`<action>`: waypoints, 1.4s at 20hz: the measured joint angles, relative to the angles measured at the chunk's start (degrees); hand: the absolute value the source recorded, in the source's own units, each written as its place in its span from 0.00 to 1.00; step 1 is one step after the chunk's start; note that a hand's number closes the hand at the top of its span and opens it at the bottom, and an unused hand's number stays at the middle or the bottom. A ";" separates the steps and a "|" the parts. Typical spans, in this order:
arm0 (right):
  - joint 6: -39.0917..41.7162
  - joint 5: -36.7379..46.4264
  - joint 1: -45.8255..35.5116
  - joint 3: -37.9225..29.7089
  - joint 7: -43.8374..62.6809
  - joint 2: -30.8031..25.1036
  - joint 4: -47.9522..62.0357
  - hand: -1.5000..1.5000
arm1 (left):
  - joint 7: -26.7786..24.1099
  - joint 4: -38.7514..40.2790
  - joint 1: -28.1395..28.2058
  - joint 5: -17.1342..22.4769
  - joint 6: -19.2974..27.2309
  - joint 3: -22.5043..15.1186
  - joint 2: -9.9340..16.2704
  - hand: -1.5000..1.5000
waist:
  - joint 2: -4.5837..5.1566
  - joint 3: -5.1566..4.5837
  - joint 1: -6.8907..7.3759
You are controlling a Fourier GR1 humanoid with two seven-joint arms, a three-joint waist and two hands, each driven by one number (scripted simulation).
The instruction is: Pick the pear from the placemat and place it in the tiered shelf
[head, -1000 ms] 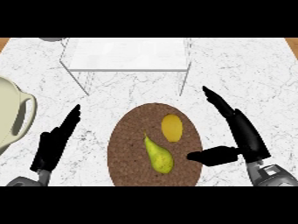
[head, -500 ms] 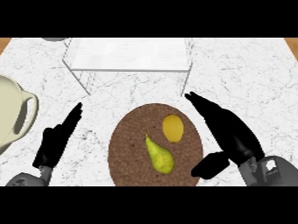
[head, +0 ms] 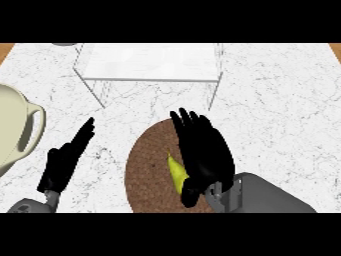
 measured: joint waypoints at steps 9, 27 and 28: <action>0.48 2.20 -0.43 3.02 3.60 10.38 9.98 0.00 | 0.42 -0.33 0.30 -1.11 0.08 0.40 -1.07 0.50 | 0.04 0.07 -0.42; 2.00 10.55 2.76 3.46 3.82 12.13 14.93 0.00 | -0.01 -0.13 1.27 -2.45 -1.69 2.92 -1.74 0.50 | -0.01 0.14 -0.97; 2.27 11.01 3.15 3.33 3.55 12.10 15.08 0.00 | 0.45 -0.58 1.37 -2.55 -1.66 3.00 -1.72 0.50 | 0.00 0.13 -0.96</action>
